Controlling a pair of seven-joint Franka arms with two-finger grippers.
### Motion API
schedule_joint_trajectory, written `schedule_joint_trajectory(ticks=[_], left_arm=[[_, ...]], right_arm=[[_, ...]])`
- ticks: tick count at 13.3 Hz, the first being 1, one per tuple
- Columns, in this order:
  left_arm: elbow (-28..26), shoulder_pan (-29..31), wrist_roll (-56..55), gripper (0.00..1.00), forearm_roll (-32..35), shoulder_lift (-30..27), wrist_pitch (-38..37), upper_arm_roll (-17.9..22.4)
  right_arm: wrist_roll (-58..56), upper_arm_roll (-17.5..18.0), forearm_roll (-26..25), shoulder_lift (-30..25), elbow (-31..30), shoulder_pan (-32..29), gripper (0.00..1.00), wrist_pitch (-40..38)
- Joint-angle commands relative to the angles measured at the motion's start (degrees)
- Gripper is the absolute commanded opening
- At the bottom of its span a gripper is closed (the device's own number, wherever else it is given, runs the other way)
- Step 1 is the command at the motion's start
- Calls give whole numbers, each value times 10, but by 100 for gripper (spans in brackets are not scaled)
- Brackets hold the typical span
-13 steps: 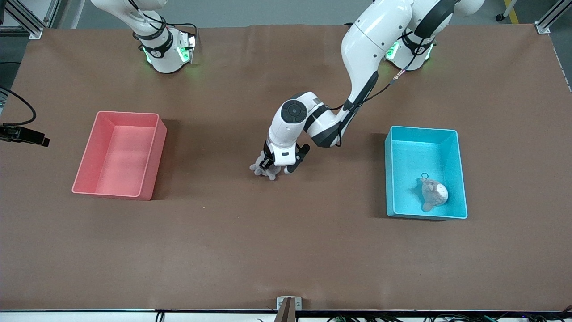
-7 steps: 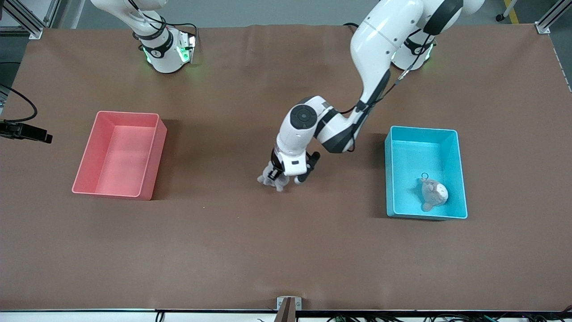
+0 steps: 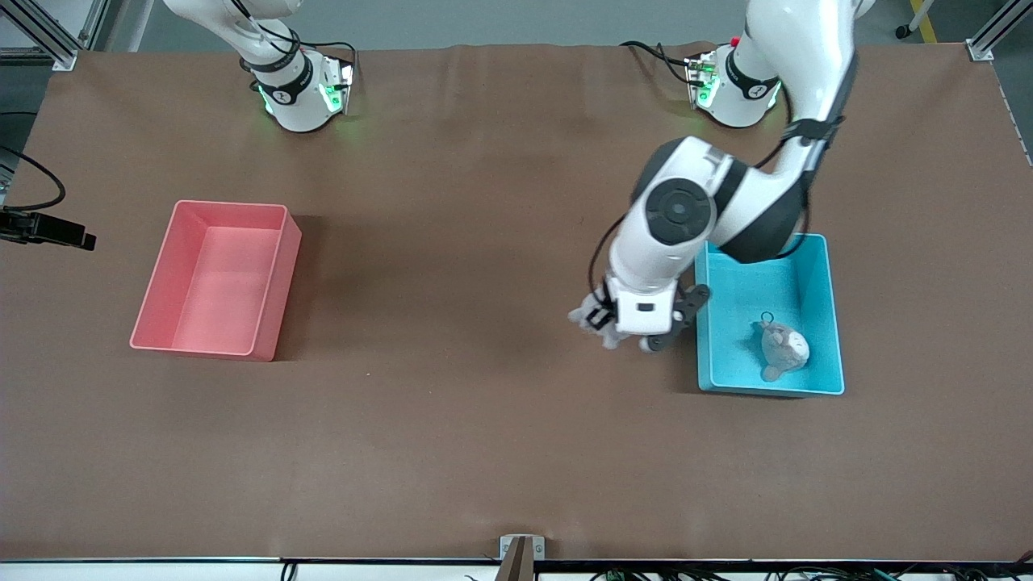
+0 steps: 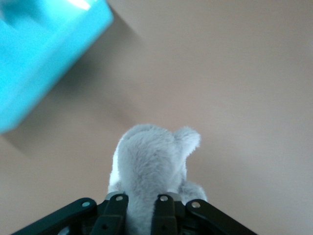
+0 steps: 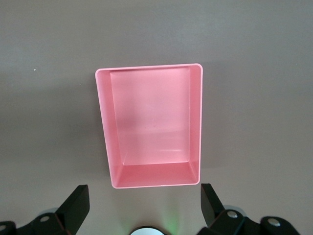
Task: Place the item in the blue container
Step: 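Carry the plush into the blue box with the left gripper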
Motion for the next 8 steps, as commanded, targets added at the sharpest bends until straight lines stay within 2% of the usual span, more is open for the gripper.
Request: schedule_joint_trajectory(ticks=[1,2,5,7,8], left_arm=[[-75,61,123,0,33,-51,-33,-3],[-115,85,168,0,71,-74,-29,-7],[-176,134,226,1,80,-97,-32,-10],[-228,160,260,7,83,-113,-25,-11],[-253,171,272,16,84,-116,-11,-11]], right_arm=[[-8,21,-2,-11,-1,-15,100,-5],[-8,21,-2,-12,-1,-16,100,-5],[-16,21,-2,-31,-22,-12,100,0],[-17,21,-2,-61,-50,-11,100,14],[-17,21,-2,-73,-55,-11,100,12]])
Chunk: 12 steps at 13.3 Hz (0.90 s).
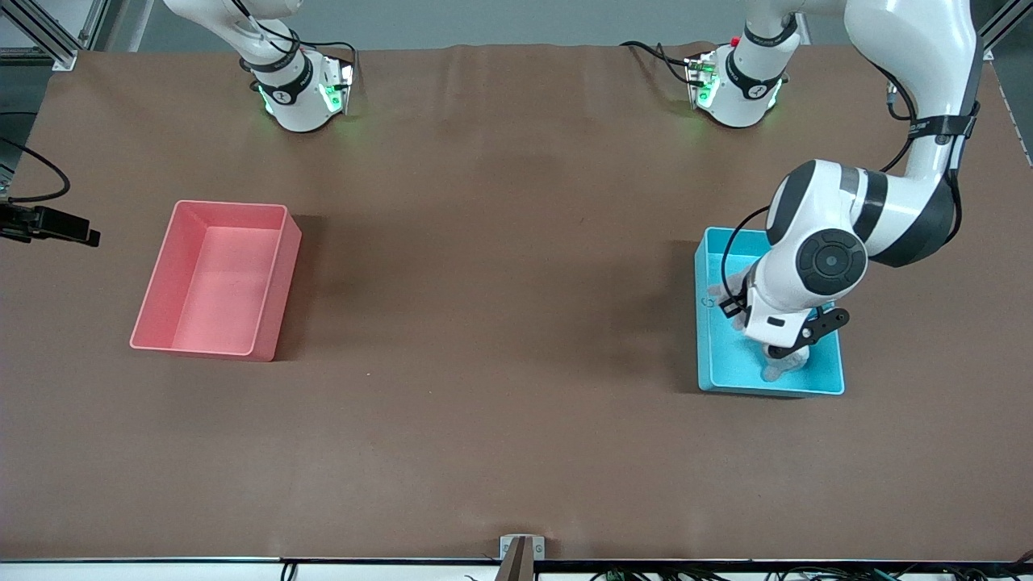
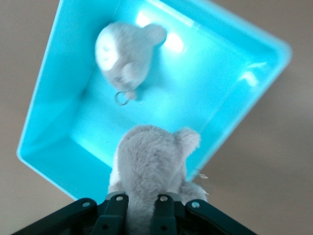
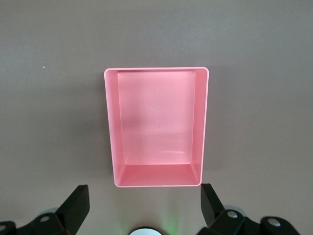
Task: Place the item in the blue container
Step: 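Carry the plush into the blue box with the left gripper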
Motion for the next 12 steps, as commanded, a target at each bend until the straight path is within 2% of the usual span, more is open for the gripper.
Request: schedule_joint_trajectory(ticks=[1,3,9,12], left_arm=[[-87,28,29,29,14,-39,38,-8],[-89,50,69,99,14,-39,46,-8],[-39,57,81,100,3,-80,24,-14],[61,59,87,100,-22,-94,-54,-22]], right_arm=[[-7,11,-1,-63,-49,-9,100,8],[-7,11,-1,-104,-83,-9,100,9],[-9,22,-28,-154,-97,-8,100,-1],[-25,21,-28,-155,-89,-9,100,-2]])
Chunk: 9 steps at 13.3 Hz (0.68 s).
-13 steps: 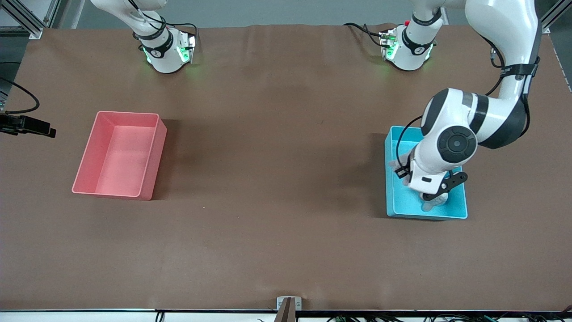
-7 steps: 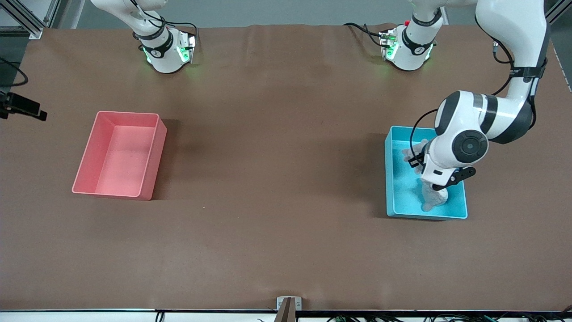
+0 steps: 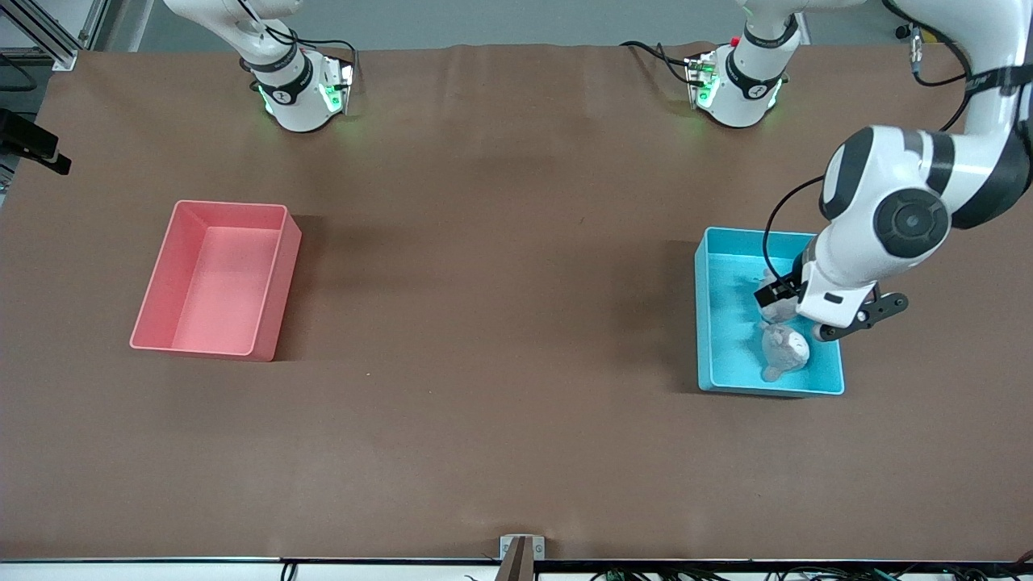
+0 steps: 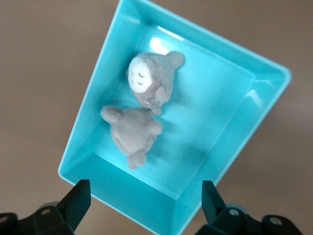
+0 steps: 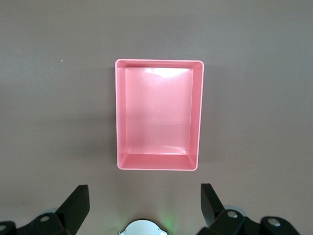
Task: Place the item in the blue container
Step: 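Open the left gripper and lift it out of the blue box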
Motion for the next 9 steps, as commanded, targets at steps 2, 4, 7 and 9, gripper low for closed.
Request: schedule_joint_trajectory(ticks=[2,4,7,9], left_arm=[[133,1,13,100,-20,-11,-107,-5],[191,3,25,100,-19,-12,-157,-5],[236,12,107,100,-20,-26,-209,0],[236,28,160,100,-22,-47,-212,0]], right_arm=[[-6,11,-4,-15,-13,-8,100,-4],[8,27,-3,-17,-13,-9,100,-9],[24,27,14,-21,-14,-9,100,-19],[26,27,27,-26,-14,-10,100,-25]])
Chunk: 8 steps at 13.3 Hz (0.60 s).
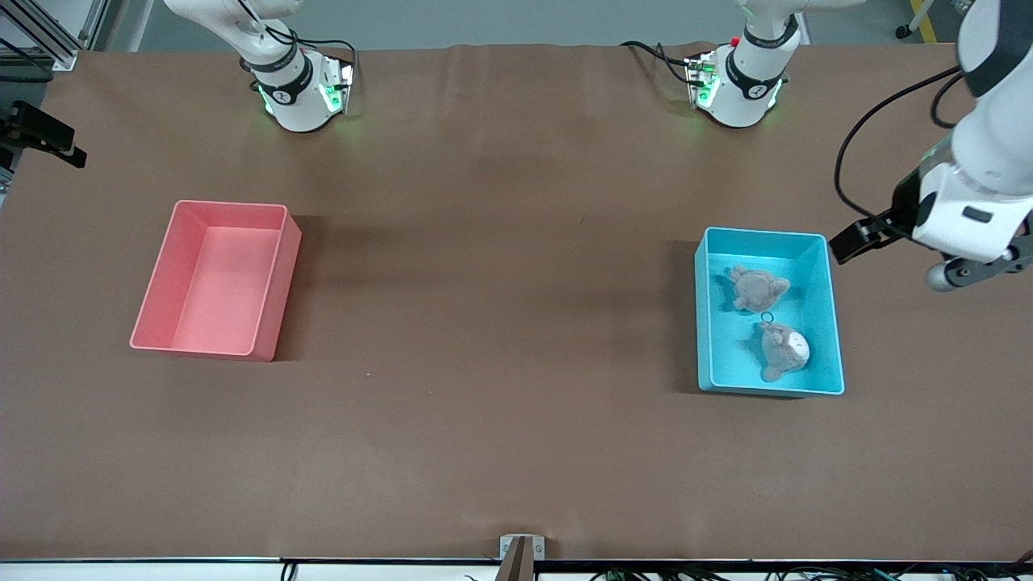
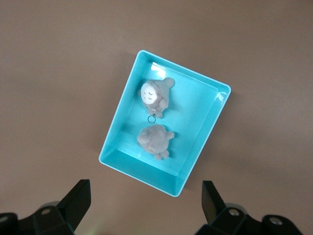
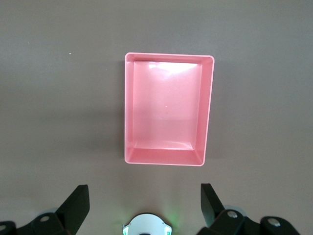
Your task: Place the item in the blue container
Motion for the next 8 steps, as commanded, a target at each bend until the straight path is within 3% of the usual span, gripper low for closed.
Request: schedule_joint_trajectory(ticks=[1,8], left_arm=[[6,30,76,100,-17,-36,-16,-3],[5,35,183,100,-18,-59,-55,5]], right_arm=[[12,8,24,-23,-14,-10,100,-9],[38,25,27,-30,-14,-10,100,-21]])
